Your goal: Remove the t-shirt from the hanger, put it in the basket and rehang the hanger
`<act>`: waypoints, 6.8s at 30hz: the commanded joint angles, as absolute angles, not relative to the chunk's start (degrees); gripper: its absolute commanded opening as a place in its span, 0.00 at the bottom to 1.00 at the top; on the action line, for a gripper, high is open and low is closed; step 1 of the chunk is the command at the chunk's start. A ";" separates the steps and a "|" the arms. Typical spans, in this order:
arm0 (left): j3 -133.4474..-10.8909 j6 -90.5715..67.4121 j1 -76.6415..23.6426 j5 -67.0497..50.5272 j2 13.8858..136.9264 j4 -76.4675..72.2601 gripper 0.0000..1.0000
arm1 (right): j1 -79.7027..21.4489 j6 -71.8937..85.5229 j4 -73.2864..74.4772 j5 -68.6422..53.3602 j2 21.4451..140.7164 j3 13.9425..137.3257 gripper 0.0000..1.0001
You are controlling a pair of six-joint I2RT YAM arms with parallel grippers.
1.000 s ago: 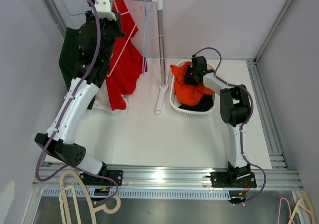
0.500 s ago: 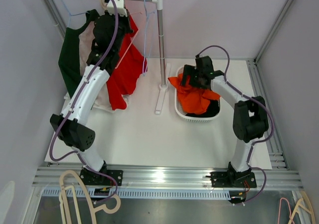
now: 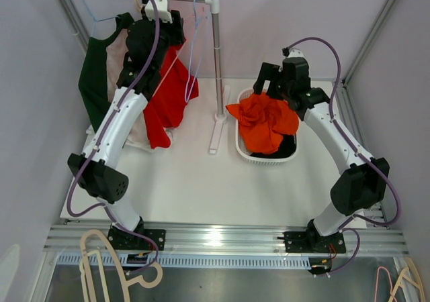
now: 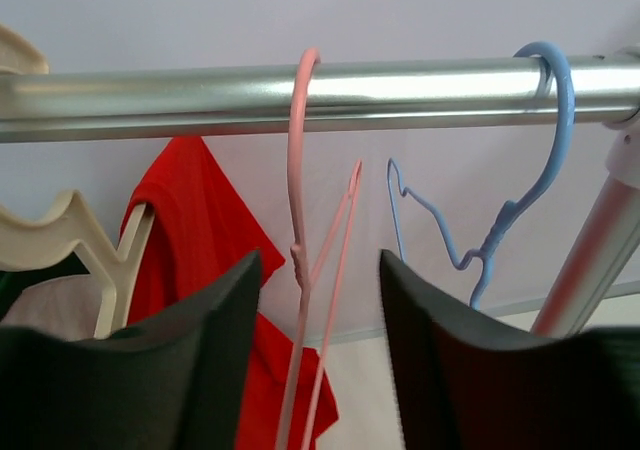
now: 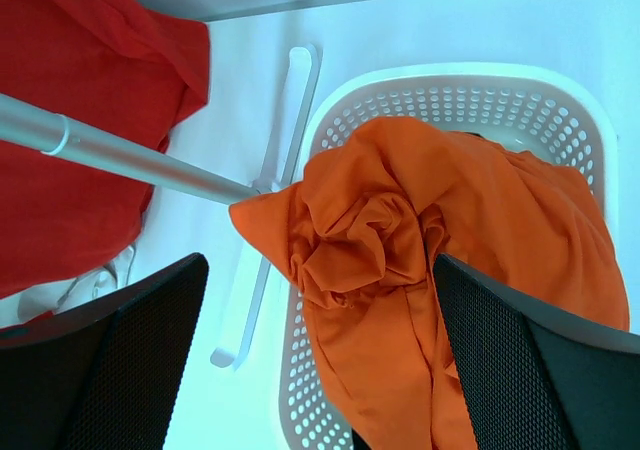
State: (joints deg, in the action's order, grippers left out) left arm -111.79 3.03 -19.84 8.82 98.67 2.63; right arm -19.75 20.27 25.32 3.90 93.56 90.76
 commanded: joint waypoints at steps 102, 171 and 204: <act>-123.83 -3.16 -6.59 1.84 94.66 15.02 0.01 | -17.67 18.63 26.54 -8.09 76.29 78.93 0.99; -95.97 -9.32 -31.82 57.83 69.95 28.22 0.01 | -76.46 2.90 -26.11 -1.15 88.34 69.44 0.00; -114.61 -18.62 -27.15 36.22 72.54 50.59 0.01 | -76.40 9.58 -22.68 2.56 89.83 64.06 0.00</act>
State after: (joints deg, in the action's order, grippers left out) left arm -112.84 -14.79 -26.70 41.58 79.05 48.34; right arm -79.29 7.99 -21.26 6.13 90.52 61.25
